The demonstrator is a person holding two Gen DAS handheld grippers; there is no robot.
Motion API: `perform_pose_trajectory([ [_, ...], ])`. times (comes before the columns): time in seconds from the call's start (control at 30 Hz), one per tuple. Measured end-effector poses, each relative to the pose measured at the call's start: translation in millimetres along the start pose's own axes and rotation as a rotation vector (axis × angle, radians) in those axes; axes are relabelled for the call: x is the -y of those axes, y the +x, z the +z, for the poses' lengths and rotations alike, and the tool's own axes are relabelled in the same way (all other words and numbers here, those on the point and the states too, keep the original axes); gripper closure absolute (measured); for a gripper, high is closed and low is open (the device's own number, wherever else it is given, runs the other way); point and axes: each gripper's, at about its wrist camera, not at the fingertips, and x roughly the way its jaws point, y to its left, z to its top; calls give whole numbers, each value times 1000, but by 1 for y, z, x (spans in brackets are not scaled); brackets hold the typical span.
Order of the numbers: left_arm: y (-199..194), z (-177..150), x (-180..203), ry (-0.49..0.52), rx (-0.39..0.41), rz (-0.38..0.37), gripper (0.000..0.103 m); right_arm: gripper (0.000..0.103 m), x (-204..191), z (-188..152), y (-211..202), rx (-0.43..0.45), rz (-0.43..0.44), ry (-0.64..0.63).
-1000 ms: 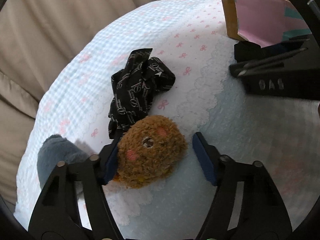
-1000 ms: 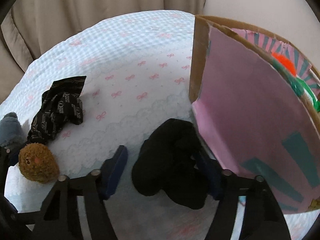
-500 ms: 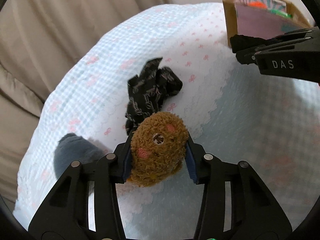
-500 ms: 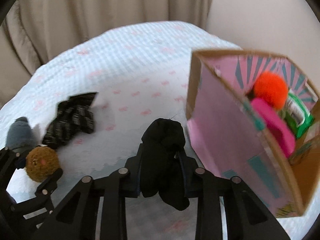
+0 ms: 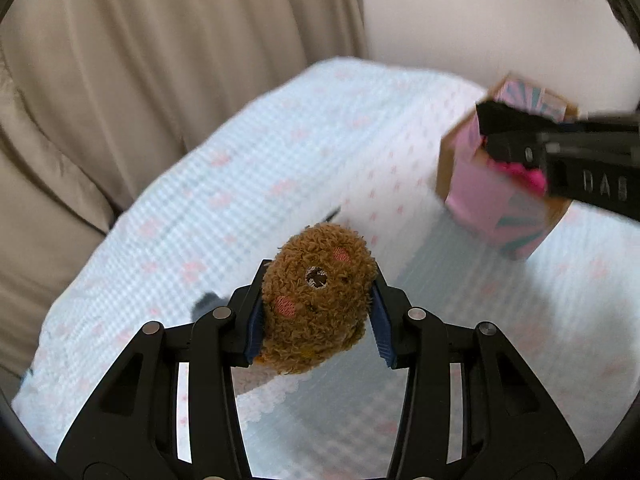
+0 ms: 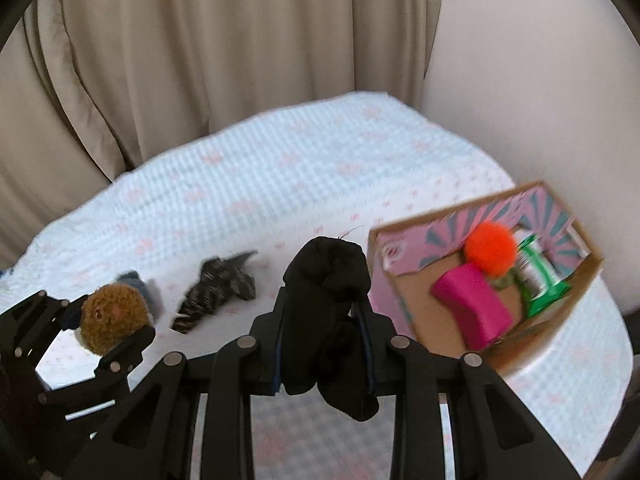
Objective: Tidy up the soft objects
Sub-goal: 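Carry plush toy and black socks over the box and lower them inside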
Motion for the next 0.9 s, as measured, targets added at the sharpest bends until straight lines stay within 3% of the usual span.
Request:
perform_pose_trajectory([
  [0.33, -107, 65, 25, -56, 83, 9, 62, 76, 32, 46, -109, 82, 55, 17],
  [0.5, -140, 94, 47, -101, 90, -11, 62, 76, 64, 64, -152, 130, 67, 2],
  [0.73, -168, 136, 91, -230, 64, 19, 62, 76, 128, 78, -169, 104, 119, -64],
  [0.9, -150, 165, 130, -291, 46, 36, 62, 76, 187, 88, -157, 66, 158, -91],
])
